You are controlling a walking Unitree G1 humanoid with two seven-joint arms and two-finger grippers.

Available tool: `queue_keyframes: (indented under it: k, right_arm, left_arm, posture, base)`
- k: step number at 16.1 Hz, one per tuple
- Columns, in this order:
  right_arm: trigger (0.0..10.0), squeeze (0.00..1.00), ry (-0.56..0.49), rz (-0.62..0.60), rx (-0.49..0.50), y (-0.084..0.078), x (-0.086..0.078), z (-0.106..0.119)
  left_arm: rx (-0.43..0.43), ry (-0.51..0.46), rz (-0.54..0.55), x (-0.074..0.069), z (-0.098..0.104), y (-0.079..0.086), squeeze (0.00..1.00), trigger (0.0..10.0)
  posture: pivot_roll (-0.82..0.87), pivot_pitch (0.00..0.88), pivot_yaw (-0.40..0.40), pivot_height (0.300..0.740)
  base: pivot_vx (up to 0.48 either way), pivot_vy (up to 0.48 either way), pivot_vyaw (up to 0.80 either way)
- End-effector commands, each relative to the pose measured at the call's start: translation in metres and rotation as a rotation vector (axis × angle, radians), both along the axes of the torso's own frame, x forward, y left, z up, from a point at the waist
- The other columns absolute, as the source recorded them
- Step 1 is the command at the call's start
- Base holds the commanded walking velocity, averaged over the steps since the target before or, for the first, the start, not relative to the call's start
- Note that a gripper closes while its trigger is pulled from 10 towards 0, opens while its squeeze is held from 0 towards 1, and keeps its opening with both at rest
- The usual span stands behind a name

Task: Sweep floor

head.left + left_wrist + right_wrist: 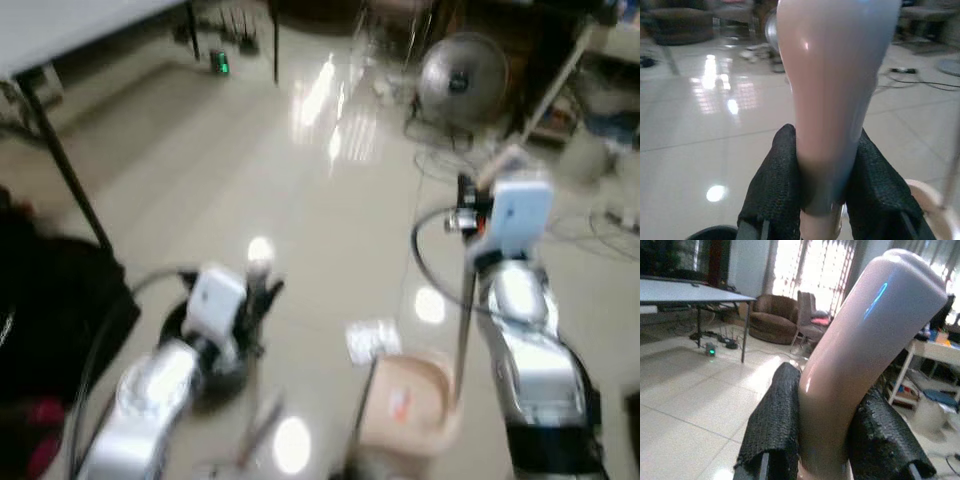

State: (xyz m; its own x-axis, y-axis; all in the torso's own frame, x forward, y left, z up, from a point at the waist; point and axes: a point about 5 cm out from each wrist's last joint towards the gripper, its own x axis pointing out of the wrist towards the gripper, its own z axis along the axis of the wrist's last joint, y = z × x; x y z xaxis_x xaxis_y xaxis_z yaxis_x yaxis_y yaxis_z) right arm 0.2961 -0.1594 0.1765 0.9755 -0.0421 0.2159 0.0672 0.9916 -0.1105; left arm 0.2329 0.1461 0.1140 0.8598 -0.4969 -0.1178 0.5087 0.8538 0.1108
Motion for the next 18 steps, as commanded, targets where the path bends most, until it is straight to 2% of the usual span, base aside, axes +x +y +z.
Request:
queue_keyframes:
  k: [1, 4, 5, 6, 7, 8, 10, 11, 13, 15, 16, 18]
  right_arm:
    - [10.0, 0.00, -0.054, -0.001, 0.002, -0.002, -0.002, 0.012]
    - [10.0, 0.00, -0.056, 0.011, -0.001, 0.000, -0.002, 0.013]
    - [10.0, 0.00, -0.070, 0.020, -0.021, 0.001, -0.002, 0.018]
    - [10.0, 0.00, -0.074, 0.023, -0.027, 0.001, -0.002, 0.020]
    - [10.0, 0.00, -0.061, 0.035, 0.008, 0.003, -0.001, 0.021]
    - [10.0, 0.00, -0.049, 0.028, 0.095, 0.003, 0.002, 0.022]
    - [10.0, 0.00, -0.001, -0.021, 0.195, 0.003, 0.005, 0.023]
    - [10.0, 0.00, 0.024, -0.059, 0.202, 0.000, 0.007, 0.022]
    - [10.0, 0.00, 0.085, -0.059, 0.134, 0.001, 0.011, 0.022]
    - [10.0, 0.00, 0.041, -0.079, 0.130, -0.001, 0.010, 0.030]
    - [10.0, 0.00, 0.013, -0.036, 0.133, 0.000, 0.007, 0.033]
    - [10.0, 0.00, 0.019, -0.017, 0.151, 0.001, 0.006, 0.030]
  left_arm:
    - [-0.029, -0.026, -0.018, 0.000, 0.006, -0.002, 0.00, 10.0]
    - [-0.015, -0.046, 0.035, 0.006, 0.006, 0.002, 0.00, 10.0]
    - [-0.022, -0.069, 0.088, 0.016, 0.008, 0.002, 0.00, 10.0]
    - [-0.019, -0.087, 0.107, 0.019, 0.010, 0.002, 0.00, 10.0]
    - [-0.008, -0.128, 0.145, 0.024, 0.014, 0.002, 0.00, 10.0]
    - [-0.015, -0.148, 0.172, 0.029, 0.018, 0.001, 0.00, 10.0]
    - [-0.028, -0.157, 0.184, 0.032, 0.021, -0.001, 0.00, 10.0]
    - [-0.021, -0.158, 0.179, 0.031, 0.021, -0.002, 0.00, 10.0]
    - [-0.007, -0.163, 0.163, 0.030, 0.020, -0.005, 0.00, 10.0]
    - [0.003, -0.179, 0.163, 0.032, 0.023, -0.004, 0.00, 10.0]
    - [0.015, -0.192, 0.179, 0.036, 0.024, -0.001, 0.00, 10.0]
    - [0.018, -0.197, 0.193, 0.037, 0.025, 0.001, 0.00, 10.0]
  posture:
    - [0.14, 0.086, -0.094, 0.740]
    - [0.12, 0.074, -0.087, 0.740]
    - [0.12, 0.073, -0.088, 0.740]
    - [0.12, 0.073, -0.088, 0.740]
    - [0.12, 0.073, -0.098, 0.740]
    - [0.13, 0.082, -0.115, 0.740]
    - [0.12, 0.084, -0.115, 0.740]
    - [0.12, 0.093, -0.108, 0.740]
    - [0.11, 0.094, -0.102, 0.740]
    - [0.11, 0.097, -0.116, 0.740]
    - [0.12, 0.094, -0.125, 0.740]
    - [0.12, 0.094, -0.126, 0.740]
  base:
    - [0.000, 0.000, -0.80]
    - [0.000, 0.000, -0.80]
    - [0.000, 0.000, -0.43]
    - [0.000, 0.000, 0.00]
    - [0.000, 0.000, 0.00]
    - [0.000, 0.000, 0.00]
    - [0.000, 0.000, 0.00]
    - [0.000, -0.319, 0.00]
    - [0.000, -0.330, 0.00]
    - [0.000, -0.366, 0.00]
    - [0.000, -0.375, 0.00]
    - [0.000, -0.371, 0.00]
